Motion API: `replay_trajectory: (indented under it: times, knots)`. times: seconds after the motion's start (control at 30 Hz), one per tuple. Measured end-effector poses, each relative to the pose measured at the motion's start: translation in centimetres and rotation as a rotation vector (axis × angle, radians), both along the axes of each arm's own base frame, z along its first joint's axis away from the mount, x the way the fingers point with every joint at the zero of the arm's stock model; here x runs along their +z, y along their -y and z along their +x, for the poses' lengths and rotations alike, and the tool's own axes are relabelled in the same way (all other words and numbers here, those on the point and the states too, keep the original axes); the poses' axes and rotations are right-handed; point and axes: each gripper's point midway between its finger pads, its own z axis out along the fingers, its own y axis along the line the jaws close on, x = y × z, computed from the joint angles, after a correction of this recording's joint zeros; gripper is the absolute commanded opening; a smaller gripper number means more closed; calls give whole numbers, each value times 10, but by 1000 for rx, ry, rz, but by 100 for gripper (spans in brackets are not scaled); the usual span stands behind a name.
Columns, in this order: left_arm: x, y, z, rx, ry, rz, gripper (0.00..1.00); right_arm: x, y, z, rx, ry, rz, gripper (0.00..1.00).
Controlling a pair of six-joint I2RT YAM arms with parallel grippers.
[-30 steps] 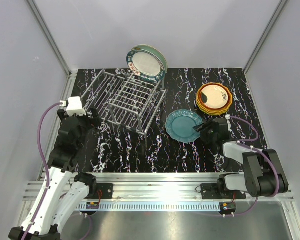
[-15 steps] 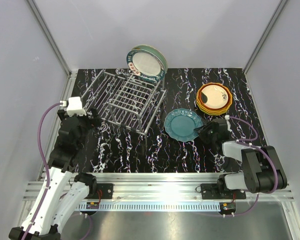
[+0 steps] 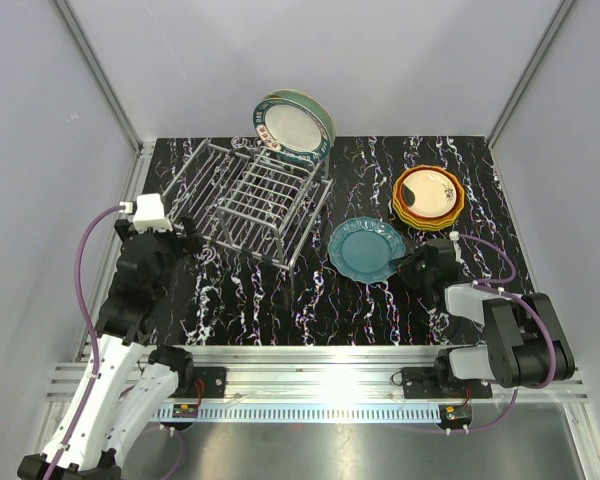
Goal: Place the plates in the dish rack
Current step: Grab a plate with the right arm
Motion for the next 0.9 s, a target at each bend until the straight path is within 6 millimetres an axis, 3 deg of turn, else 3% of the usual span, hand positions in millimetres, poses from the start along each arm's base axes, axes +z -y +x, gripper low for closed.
replay_trajectory:
  times: [0.9]
  knots:
    - [1,0,-1,0,4,-1,99,39,-1,-3,46,142,-19,10]
